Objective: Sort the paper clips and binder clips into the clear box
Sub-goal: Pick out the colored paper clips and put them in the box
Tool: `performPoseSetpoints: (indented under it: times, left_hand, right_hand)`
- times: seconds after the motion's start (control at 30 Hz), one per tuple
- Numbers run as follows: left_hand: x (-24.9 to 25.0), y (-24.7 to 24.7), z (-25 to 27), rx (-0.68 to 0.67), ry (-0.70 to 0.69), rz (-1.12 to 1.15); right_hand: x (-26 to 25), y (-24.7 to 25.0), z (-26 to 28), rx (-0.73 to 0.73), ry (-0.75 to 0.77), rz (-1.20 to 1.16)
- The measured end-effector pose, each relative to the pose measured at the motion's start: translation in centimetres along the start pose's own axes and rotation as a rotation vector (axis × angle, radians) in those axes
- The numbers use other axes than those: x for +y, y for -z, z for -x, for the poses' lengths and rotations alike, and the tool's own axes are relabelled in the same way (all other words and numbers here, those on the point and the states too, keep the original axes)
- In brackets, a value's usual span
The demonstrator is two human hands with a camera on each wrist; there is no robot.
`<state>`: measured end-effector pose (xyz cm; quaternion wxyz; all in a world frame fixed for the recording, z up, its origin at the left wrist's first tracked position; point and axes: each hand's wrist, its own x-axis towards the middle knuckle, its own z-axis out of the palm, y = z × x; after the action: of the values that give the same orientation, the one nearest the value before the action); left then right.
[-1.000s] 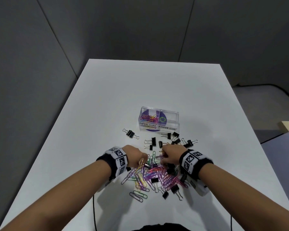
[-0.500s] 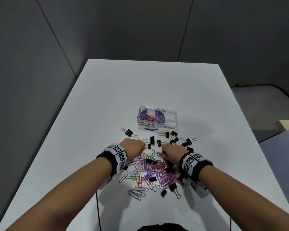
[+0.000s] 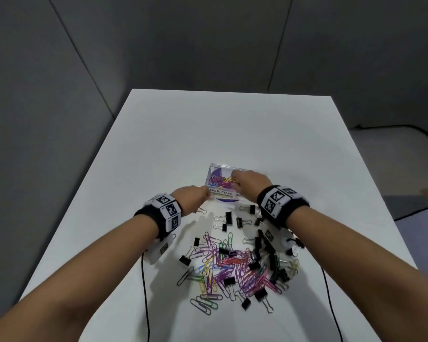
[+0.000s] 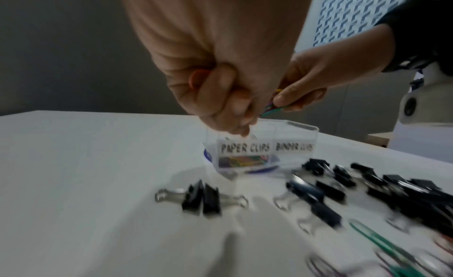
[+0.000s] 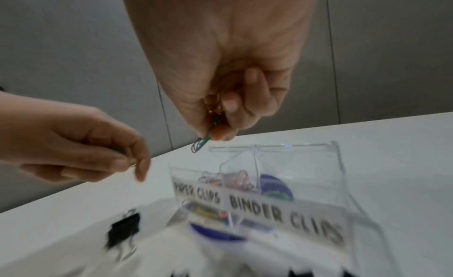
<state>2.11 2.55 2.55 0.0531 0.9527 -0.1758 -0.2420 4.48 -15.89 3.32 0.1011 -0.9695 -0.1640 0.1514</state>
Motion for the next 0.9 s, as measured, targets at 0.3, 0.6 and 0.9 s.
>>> performPoseSetpoints:
  times: [0.3,0.6,0.9]
  left_hand:
    - [-0.8,4.5,-4.4,0.129,-0.023,-0.042]
    - [0.9,4.0,-7.6,0.092,-0.117,0.144]
    - [-0.4,1.3,-2.9,0.253,-0.1,0.032]
  right_hand:
    - [-2.0,0.7,-5.5,-0.047,-0.056,-0.229]
    - [2.8,-0.8,-0.2,0.154,-0.134,-0.27]
    - [5.6,-2.5,5.4,0.196,-0.203,-0.237]
